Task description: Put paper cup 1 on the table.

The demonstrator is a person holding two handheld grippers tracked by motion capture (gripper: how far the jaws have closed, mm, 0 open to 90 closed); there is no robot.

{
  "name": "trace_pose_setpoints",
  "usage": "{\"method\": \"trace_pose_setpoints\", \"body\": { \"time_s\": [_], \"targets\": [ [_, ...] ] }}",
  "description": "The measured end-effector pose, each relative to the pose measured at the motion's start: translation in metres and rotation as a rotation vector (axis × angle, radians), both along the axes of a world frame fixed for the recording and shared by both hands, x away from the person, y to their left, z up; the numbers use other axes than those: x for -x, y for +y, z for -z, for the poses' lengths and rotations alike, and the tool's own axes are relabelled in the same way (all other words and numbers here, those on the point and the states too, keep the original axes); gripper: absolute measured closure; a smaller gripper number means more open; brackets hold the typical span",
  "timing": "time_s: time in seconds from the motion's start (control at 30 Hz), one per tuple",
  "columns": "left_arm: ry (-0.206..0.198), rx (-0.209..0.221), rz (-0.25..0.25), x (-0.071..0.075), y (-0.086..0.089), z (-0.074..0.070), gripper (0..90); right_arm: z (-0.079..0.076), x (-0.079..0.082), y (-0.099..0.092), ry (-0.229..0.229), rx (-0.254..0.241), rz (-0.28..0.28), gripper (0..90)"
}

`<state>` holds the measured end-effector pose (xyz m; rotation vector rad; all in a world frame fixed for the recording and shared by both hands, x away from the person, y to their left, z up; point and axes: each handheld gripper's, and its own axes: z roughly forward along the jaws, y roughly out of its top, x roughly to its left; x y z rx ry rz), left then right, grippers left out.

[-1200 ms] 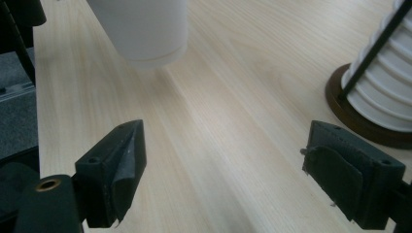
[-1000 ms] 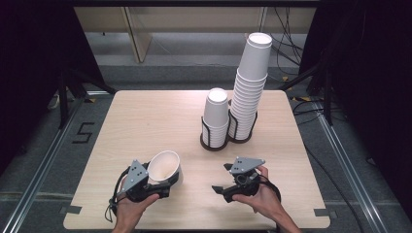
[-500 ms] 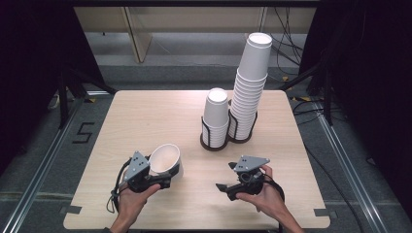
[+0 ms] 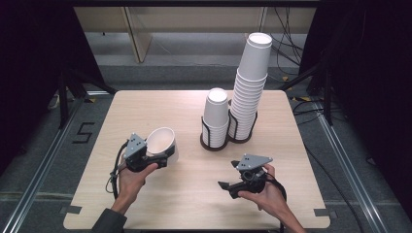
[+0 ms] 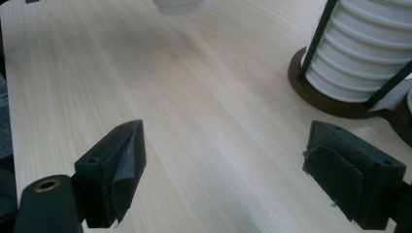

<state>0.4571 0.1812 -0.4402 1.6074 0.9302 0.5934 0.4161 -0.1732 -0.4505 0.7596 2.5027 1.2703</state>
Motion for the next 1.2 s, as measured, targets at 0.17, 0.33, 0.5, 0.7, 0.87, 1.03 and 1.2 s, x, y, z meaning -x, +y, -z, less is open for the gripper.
{"method": "trace_pose_setpoints", "body": {
  "time_s": [0.17,0.33,0.5,0.7,0.87,1.03,1.2],
  "targets": [
    [-0.006,0.004,-0.024,-0.019,0.001,-0.001,16.1,-0.001,-0.001,-0.003,-0.011,0.001,0.012,16.0],
    [-0.02,-0.008,-0.047,-0.037,0.001,0.0,16.0,0.001,-0.002,-0.006,0.007,0.002,0.022,16.0],
    [-0.005,-0.023,-0.072,-0.057,0.001,0.005,16.0,0.002,-0.002,-0.007,-0.005,0.008,0.021,16.0],
    [0.018,-0.062,-0.126,-0.08,0.002,0.015,15.6,0.003,-0.002,-0.006,0.01,0.003,0.018,16.0],
    [0.044,-0.06,-0.169,-0.093,0.007,0.024,15.2,0.003,-0.002,-0.006,0.022,-0.001,0.012,16.0],
    [0.059,-0.08,-0.181,-0.1,0.006,0.029,14.7,0.003,-0.003,-0.006,0.003,0.005,0.01,16.0],
    [0.062,-0.099,-0.171,-0.103,0.001,0.031,14.1,0.003,-0.003,-0.006,0.004,0.002,0.006,16.0]
  ]
}}
